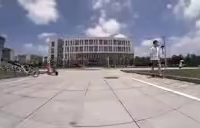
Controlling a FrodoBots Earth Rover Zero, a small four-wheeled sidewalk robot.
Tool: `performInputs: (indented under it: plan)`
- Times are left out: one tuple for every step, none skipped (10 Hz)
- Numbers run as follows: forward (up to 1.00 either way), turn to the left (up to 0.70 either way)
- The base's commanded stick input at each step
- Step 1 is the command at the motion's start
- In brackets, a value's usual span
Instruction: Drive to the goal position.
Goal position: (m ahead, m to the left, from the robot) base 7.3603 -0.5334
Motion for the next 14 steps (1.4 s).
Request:
performInputs:
  plan:
    - [1.0,0.0]
    - [1.0,0.0]
    - [1.0,-0.02]
    - [1.0,-0.06]
    - [1.0,-0.01]
    - [1.0,0.0]
    - [1.0,0.0]
    - [1.0,0.0]
    - [1.0,0.0]
    - [1.0,0.0]
    - [1.0,0.0]
    - [1.0,-0.07]
    - [1.0,-0.03]
    - [1.0,0.0]
